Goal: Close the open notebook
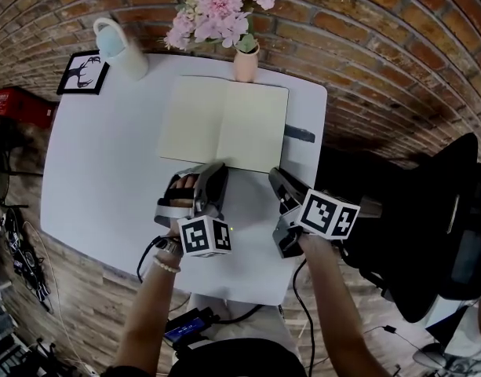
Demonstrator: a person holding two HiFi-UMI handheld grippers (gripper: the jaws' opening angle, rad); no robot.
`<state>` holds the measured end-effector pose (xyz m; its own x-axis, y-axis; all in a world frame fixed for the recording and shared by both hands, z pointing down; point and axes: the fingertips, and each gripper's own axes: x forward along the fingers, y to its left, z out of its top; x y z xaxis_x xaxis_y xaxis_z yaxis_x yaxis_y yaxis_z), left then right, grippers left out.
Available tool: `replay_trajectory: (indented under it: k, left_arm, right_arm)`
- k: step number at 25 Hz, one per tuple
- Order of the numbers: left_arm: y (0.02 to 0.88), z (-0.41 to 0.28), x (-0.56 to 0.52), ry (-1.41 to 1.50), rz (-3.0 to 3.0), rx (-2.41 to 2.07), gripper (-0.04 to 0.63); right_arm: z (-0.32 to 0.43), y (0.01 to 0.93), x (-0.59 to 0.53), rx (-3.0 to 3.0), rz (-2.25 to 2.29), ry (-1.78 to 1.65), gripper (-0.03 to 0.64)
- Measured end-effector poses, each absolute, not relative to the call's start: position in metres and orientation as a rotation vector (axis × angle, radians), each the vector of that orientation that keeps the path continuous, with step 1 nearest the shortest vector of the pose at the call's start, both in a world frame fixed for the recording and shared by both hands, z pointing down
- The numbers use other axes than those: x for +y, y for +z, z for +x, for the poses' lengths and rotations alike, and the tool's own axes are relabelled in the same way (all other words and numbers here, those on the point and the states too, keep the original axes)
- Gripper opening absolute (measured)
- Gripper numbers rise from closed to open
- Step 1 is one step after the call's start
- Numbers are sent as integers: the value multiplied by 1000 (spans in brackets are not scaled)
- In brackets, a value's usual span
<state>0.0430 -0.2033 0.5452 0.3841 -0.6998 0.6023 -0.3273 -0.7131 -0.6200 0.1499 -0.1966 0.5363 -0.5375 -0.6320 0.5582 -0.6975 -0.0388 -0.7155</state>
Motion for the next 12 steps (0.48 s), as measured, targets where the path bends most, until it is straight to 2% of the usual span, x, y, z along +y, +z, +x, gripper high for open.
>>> replay_trajectory:
  k: [6,12]
  left_arm:
    - [544,38,-201,-1253,-2290,932,38]
    - [525,12,-199,-1172,-2432,1164,18]
  right_arm:
    - [150,531,-196,-2165,1507,1667,69]
    - [148,515,-198,-2216,1510,1604,64]
